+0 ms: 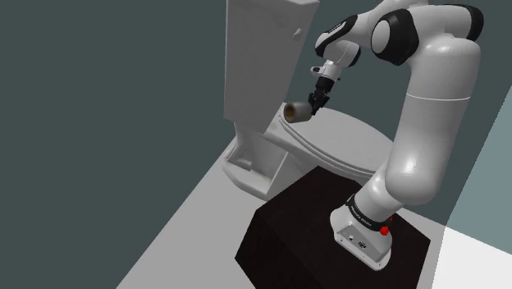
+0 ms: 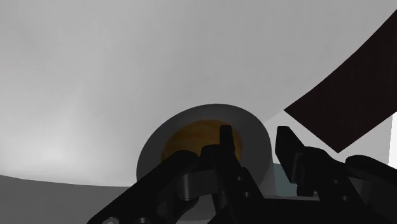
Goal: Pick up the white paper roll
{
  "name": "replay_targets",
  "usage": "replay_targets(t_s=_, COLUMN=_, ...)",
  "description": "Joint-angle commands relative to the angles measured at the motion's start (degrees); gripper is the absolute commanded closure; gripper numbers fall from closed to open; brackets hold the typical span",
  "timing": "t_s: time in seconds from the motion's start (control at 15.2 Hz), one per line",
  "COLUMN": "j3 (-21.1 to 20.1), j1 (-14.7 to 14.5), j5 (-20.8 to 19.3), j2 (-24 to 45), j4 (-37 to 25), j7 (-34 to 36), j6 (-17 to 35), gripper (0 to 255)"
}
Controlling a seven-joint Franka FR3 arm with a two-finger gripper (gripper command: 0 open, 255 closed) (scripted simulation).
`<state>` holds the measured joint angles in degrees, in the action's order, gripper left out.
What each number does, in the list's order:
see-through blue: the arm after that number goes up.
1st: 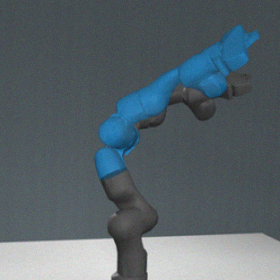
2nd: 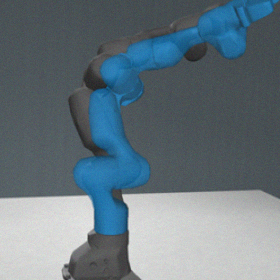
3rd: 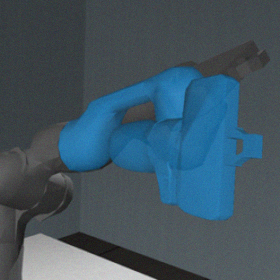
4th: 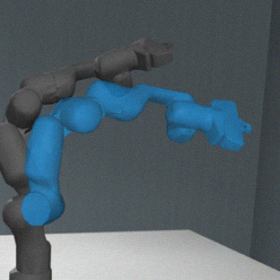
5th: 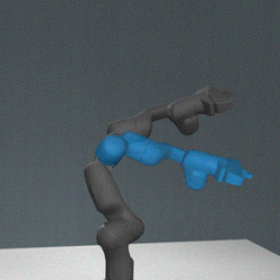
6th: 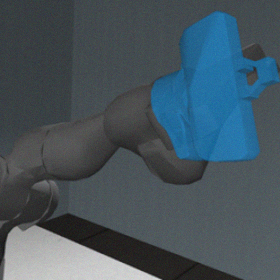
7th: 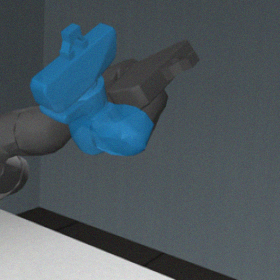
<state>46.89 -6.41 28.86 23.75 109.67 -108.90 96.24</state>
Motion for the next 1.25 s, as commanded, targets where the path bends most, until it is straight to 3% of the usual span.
replay_targets(t_s=0.0, j3=-0.1, j1=0.0, j5=0.0, j2=0.1, j4=0.0, j7=0.0, j6=0.1, gripper=255)
replay_targets(t_s=1.19, j3=2.1, j1=-1.6, j5=-4.3, j2=-6.1, j4=-4.9, j7=4.8, j6=-8.1, gripper=255)
